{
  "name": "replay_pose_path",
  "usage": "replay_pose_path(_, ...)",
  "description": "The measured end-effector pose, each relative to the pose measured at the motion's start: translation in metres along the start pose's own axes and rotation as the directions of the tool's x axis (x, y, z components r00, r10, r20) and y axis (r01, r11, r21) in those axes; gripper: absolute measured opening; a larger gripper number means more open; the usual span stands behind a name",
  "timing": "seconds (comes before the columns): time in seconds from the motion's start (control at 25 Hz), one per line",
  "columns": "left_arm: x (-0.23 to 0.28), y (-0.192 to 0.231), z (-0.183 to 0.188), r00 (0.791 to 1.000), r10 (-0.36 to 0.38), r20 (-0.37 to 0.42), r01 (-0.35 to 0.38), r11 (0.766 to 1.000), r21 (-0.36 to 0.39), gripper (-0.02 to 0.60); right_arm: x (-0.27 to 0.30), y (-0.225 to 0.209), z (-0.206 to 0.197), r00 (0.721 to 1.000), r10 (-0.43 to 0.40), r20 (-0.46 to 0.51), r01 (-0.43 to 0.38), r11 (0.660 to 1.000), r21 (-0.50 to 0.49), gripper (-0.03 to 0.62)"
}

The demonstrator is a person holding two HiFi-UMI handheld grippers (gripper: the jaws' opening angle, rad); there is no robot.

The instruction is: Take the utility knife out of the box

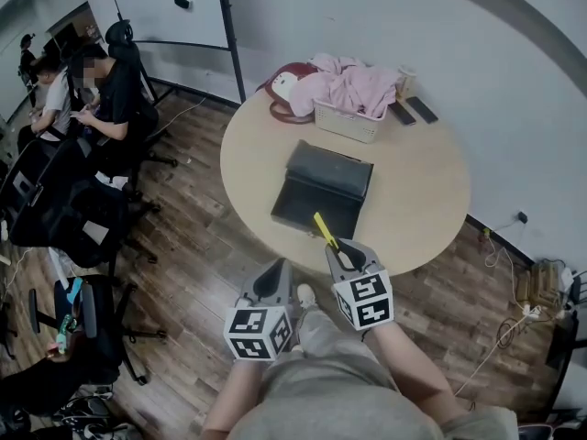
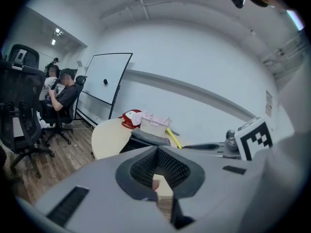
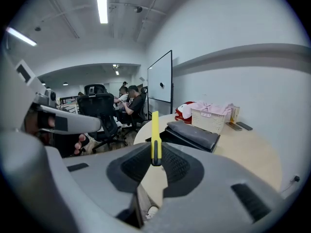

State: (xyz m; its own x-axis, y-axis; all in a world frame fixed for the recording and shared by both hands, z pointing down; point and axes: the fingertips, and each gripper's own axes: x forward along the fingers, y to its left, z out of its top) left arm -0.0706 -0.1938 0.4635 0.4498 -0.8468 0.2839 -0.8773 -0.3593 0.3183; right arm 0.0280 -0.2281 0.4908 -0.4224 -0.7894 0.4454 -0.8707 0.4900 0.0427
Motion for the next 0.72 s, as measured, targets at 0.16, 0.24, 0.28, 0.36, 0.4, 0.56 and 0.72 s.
replay_pose_path(0.16, -0.015, -0.007, -0.004, 1.000, -0.006, 0.011, 0.006, 1.000, 0.010, 0.005, -0.023, 0.012, -0.003, 0.999, -0.017, 0.044, 0.016, 1.000, 0.023, 0.055)
replay_pose_path(0.24, -0.024, -0.011, -0.008, 1.000, -0.011, 0.010, 0.010, 1.000, 0.014, 0.003, -0.035, 0.018, -0.006, 0.998, -0.022, 0.064, 0.019, 0.998, 0.051, 0.055)
replay_pose_path(0.28, -0.028, -0.013, -0.009, 1.000, -0.014, 0.011, 0.014, 1.000, 0.018, 0.003, -0.041, 0.021, -0.006, 0.997, -0.025, 0.075, 0.020, 0.998, 0.065, 0.055)
replay_pose_path(0.36, -0.035, -0.015, -0.010, 1.000, -0.019, 0.015, 0.018, 1.000, 0.024, 0.003, -0.049, 0.026, -0.007, 0.995, -0.031, 0.093, 0.023, 0.996, 0.085, 0.055)
replay_pose_path(0.4, -0.039, -0.015, -0.011, 1.000, -0.020, 0.016, 0.020, 0.999, 0.027, 0.003, -0.053, 0.029, -0.007, 0.994, -0.034, 0.100, 0.024, 0.996, 0.091, 0.055)
replay_pose_path(0.56, -0.046, -0.014, -0.014, 1.000, -0.017, 0.019, 0.017, 1.000, 0.025, 0.003, -0.061, 0.036, -0.009, 0.993, -0.034, 0.109, 0.023, 0.995, 0.100, 0.055)
replay_pose_path(0.72, -0.050, -0.017, -0.010, 0.999, -0.019, 0.030, 0.019, 0.999, 0.027, 0.004, -0.067, 0.040, -0.006, 0.992, -0.031, 0.121, 0.018, 0.994, 0.105, 0.055)
